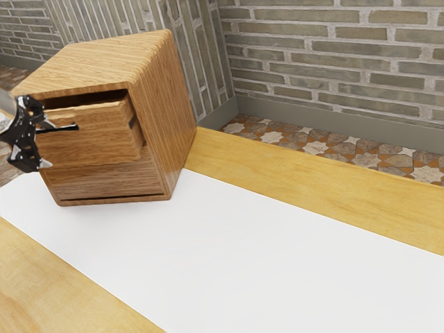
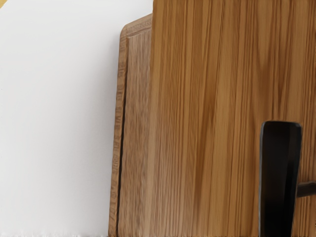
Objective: Pull the drawer handle with one arm to open the drawer
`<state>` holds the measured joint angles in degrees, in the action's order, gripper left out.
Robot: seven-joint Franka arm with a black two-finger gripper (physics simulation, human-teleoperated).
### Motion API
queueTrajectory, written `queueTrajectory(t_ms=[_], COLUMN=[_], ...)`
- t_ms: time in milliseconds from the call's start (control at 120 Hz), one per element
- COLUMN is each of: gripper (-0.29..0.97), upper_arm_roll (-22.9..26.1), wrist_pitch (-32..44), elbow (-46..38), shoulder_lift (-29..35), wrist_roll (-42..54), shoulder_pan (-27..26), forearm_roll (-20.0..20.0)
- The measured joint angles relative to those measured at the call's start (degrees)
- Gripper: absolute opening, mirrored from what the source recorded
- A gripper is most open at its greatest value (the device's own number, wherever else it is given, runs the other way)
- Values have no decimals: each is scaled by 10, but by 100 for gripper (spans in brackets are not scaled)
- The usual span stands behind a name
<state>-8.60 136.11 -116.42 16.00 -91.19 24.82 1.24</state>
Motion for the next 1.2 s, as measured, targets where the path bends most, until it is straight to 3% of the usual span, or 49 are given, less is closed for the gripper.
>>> queueTrajectory(t_ms=[800, 1200], gripper=[65, 65], upper_arm_roll=[5, 47], wrist_pitch=[0, 1], elbow=[-167, -227], shoulder_lift=[185, 257], wrist_roll=[3, 6], shoulder_pan=[13, 54], forearm_roll=[0, -2])
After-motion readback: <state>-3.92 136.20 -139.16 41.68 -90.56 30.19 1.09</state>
